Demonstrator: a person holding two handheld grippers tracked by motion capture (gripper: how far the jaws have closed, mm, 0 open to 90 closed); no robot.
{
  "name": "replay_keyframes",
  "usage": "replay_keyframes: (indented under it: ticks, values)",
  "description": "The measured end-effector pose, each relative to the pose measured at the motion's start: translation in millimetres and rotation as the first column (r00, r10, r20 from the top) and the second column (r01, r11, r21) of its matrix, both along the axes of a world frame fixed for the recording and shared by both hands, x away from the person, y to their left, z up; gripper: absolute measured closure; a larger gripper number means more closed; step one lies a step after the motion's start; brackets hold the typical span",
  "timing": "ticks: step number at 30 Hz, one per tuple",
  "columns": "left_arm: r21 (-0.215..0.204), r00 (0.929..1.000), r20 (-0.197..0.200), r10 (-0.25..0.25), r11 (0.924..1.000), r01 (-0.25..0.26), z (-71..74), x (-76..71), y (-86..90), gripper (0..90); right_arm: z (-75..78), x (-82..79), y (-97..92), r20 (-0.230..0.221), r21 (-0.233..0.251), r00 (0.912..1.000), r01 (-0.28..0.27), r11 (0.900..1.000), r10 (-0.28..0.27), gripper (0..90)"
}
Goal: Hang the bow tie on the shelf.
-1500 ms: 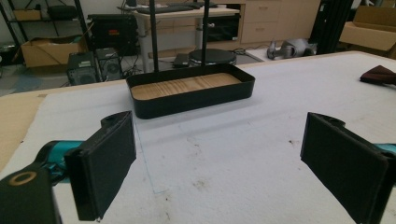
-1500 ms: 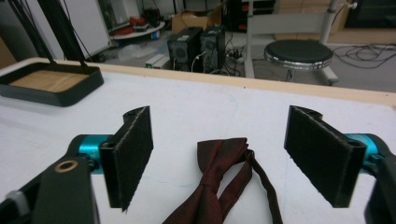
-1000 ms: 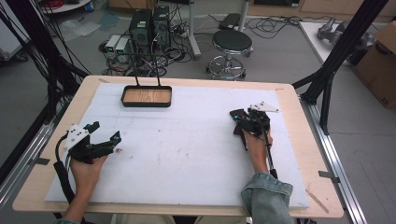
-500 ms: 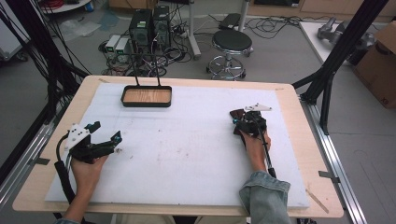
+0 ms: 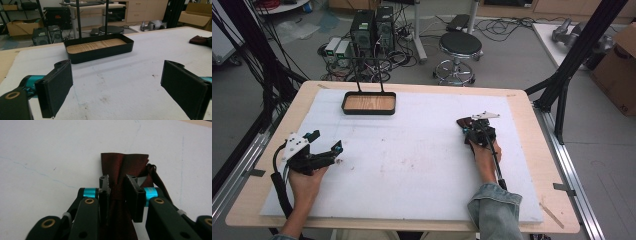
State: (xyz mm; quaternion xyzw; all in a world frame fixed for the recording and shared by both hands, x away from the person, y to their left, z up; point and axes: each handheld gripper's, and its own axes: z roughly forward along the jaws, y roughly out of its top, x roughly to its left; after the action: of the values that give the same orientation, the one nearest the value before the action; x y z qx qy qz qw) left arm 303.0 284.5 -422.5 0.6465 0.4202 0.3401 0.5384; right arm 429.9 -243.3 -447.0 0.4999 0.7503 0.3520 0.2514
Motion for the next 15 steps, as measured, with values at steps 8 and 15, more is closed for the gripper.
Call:
replay_keyframes:
  ticks: [8, 15]
  values:
    - [0.003, 1.0000, 0.000, 0.000, 1.0000, 0.000, 0.0, -0.4, 0.5, 10.9, 6.9, -3.5, 1.1, 0.023, -0.012, 0.9997, -0.003, 0.9999, 0.003, 77.5]
    - [0.003, 1.0000, -0.001, 0.000, 1.0000, 0.000, -0.1, 0.0, -0.3, 11.0, 33.7, -12.0, 2.0, 0.111, 0.042, 0.9927, -0.052, 0.9977, 0.047, 77.6]
